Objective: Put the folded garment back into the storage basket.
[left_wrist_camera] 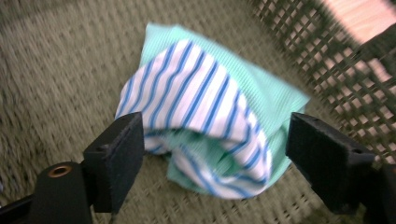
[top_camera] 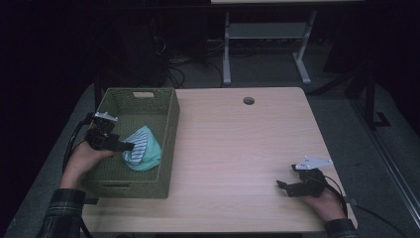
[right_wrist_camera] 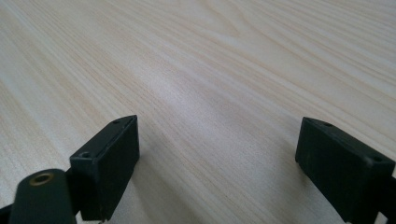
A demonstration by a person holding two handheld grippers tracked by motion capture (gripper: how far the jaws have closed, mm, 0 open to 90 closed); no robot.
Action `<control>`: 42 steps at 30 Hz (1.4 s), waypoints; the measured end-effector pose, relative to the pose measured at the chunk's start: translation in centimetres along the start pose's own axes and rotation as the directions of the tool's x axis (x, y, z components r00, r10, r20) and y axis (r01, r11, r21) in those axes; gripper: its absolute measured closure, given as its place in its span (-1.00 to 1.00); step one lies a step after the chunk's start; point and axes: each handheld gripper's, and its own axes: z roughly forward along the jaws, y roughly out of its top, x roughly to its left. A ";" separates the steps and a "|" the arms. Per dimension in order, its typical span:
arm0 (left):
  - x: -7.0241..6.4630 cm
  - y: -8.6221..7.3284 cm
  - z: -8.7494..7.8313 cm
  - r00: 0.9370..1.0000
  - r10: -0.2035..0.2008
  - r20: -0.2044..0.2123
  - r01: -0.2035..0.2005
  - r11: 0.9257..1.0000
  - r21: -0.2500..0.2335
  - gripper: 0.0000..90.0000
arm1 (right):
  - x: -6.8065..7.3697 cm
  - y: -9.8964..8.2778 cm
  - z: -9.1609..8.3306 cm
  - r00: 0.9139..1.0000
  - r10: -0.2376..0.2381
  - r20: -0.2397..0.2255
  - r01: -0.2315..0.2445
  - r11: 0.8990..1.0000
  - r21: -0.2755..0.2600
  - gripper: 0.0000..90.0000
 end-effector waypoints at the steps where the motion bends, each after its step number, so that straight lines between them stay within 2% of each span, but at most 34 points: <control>1: -0.2 0.2 -0.1 1.000 -0.002 0.001 0.002 1.000 -0.012 -0.60 | 0.0 0.0 0.0 1.000 0.000 0.000 0.000 1.000 0.000 -0.70; 3: -0.5 0.6 -0.5 1.000 0.007 -0.006 -0.007 1.000 -0.022 -0.62 | 0.0 0.0 0.0 1.000 0.001 0.000 -0.001 1.000 0.000 -0.70; 6: -1.0 1.1 -1.0 1.000 0.001 0.000 -0.001 0.998 -0.057 -0.63 | 0.0 0.0 0.0 1.000 0.002 0.000 -0.002 1.000 0.001 -0.70; 10: -1.7 1.6 -1.8 1.000 0.012 0.010 -0.011 0.995 -0.095 -0.64 | 0.0 0.0 0.0 1.000 0.001 -0.001 -0.001 1.000 0.001 -0.70; 24: -5.4 3.6 -3.1 0.998 0.053 0.040 -0.044 0.980 -0.194 -0.64 | 0.0 0.0 0.0 1.000 -0.005 0.000 0.005 1.000 -0.002 -0.70; 35: -8.8 5.4 -2.7 0.991 0.110 0.073 -0.090 0.968 -0.236 -0.64 | 0.0 0.0 0.0 1.000 -0.003 -0.001 0.003 1.000 -0.001 -0.70; 42: -11.3 6.3 -2.1 0.983 0.150 0.108 -0.118 0.957 -0.264 -0.64 | 0.0 0.0 0.0 1.000 -0.001 0.000 0.001 1.000 0.000 -0.70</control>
